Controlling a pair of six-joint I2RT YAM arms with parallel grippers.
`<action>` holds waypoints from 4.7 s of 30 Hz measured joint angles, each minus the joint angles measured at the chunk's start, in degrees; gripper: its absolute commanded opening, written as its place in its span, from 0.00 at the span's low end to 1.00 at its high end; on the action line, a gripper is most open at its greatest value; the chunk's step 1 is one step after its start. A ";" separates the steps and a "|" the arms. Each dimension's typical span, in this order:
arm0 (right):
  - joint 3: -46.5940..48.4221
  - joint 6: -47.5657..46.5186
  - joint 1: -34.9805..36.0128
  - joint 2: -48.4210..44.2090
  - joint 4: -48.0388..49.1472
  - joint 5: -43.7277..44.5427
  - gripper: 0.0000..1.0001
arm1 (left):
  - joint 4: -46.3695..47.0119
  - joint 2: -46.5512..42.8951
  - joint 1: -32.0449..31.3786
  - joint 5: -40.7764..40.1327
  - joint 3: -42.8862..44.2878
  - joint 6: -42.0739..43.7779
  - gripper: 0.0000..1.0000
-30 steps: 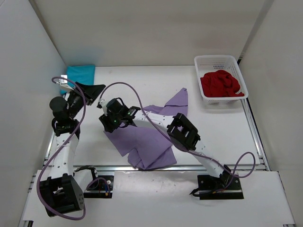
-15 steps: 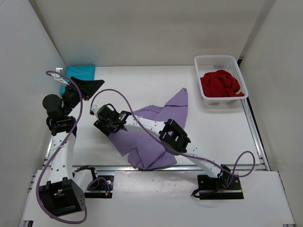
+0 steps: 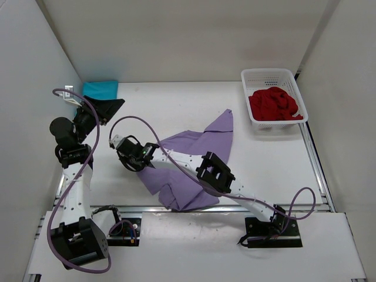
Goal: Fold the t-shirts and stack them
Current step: Flatten out the tshirt
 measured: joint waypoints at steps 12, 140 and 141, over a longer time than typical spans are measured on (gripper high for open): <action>-46.77 6.43 -10.97 -39.04 5.35 -1.44 0.00 | -1.81 2.21 0.63 -1.49 -0.42 2.80 0.59; -95.80 29.05 -54.97 -93.22 20.90 -23.23 0.00 | -47.23 55.10 -25.38 -36.72 48.17 39.52 0.98; -95.80 29.24 -55.01 -93.22 21.07 -23.47 0.00 | -43.89 51.56 -24.28 -36.06 42.58 38.84 0.99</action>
